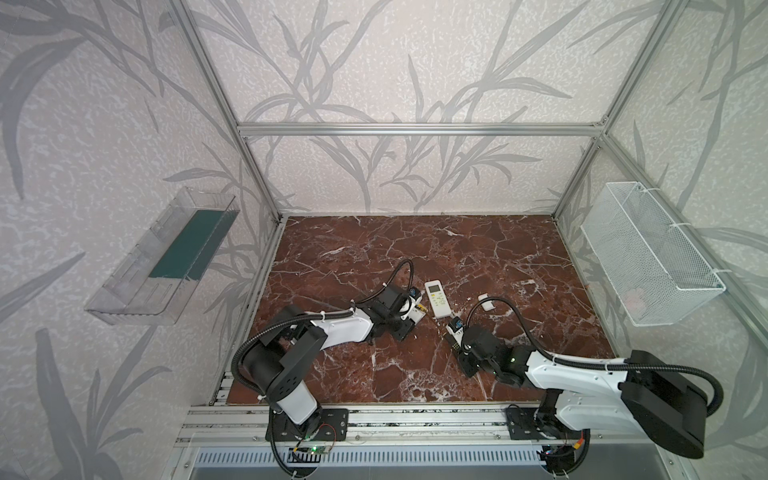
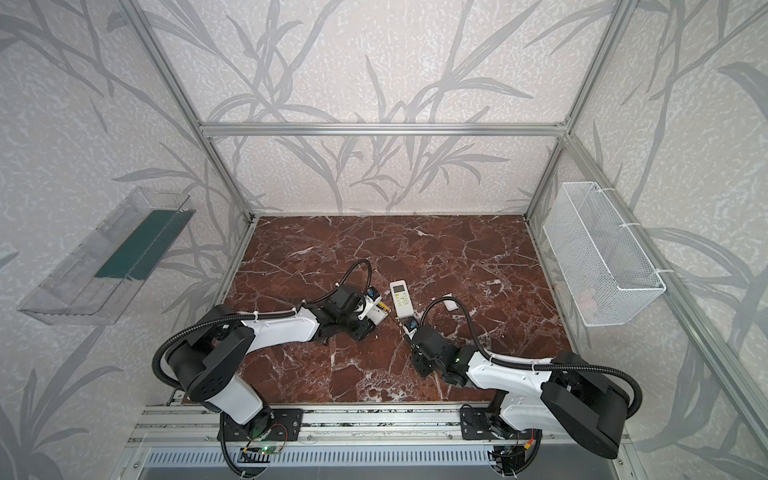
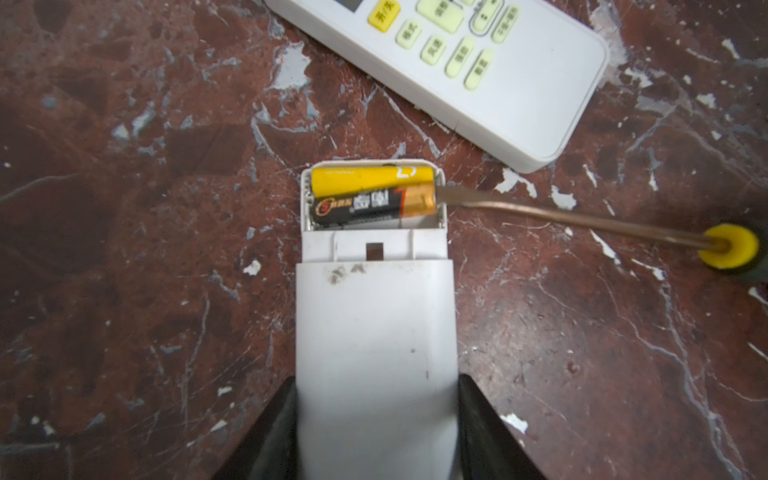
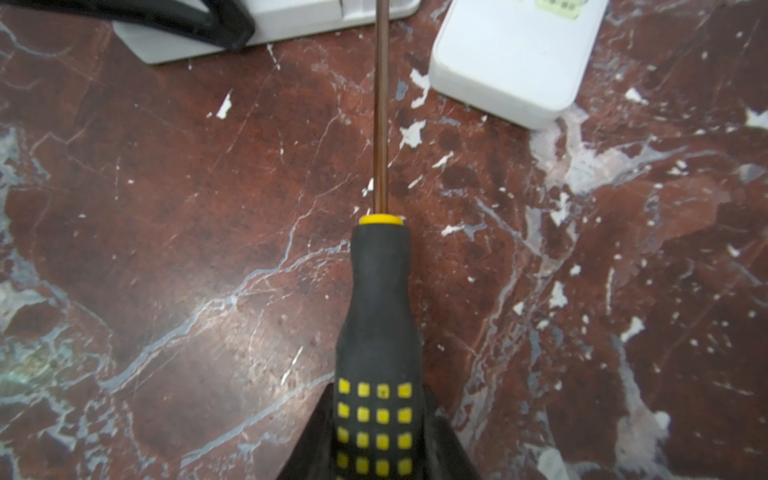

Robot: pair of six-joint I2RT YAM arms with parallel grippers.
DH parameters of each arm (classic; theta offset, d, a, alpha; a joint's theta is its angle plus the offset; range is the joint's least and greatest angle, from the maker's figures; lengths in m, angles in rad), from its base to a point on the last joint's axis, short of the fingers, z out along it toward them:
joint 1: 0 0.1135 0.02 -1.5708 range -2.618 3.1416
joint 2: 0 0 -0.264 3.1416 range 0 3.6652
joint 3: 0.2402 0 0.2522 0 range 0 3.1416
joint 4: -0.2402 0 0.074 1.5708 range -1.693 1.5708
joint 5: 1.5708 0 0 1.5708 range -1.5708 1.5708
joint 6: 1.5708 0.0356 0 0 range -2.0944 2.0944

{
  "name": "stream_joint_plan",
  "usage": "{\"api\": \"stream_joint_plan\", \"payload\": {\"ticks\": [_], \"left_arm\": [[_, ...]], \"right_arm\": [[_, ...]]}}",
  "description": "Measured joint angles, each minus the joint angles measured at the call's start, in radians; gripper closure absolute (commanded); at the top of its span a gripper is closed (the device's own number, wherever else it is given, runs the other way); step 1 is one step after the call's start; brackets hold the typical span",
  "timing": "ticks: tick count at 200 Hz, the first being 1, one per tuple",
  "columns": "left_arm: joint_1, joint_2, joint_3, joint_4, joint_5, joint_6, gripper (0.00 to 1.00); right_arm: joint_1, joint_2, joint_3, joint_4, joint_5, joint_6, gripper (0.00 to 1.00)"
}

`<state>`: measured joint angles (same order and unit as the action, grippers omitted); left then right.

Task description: Unload the batteries from the remote control

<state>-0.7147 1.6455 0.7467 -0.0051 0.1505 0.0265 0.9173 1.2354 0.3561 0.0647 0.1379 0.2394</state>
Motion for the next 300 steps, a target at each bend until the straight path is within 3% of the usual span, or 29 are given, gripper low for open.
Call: {"api": "stream_joint_plan", "payload": {"ticks": [38, 121, 260, 300], "left_arm": [[-0.001, 0.003, 0.000, 0.002, 0.005, 0.015, 0.57], [-0.005, 0.008, 0.012, -0.010, 0.001, 0.018, 0.58], [-0.052, -0.014, 0.020, -0.069, -0.065, 0.008, 0.59], [-0.071, -0.014, 0.033, -0.099, -0.097, 0.006, 0.59]], "right_arm": [[-0.001, 0.034, 0.000, 0.106, -0.001, -0.001, 1.00], [-0.001, -0.013, 0.001, 0.101, 0.002, 0.004, 1.00], [-0.001, 0.051, 0.078, -0.073, -0.129, 0.116, 1.00], [-0.001, 0.053, 0.182, -0.240, -0.182, 0.159, 1.00]]}}
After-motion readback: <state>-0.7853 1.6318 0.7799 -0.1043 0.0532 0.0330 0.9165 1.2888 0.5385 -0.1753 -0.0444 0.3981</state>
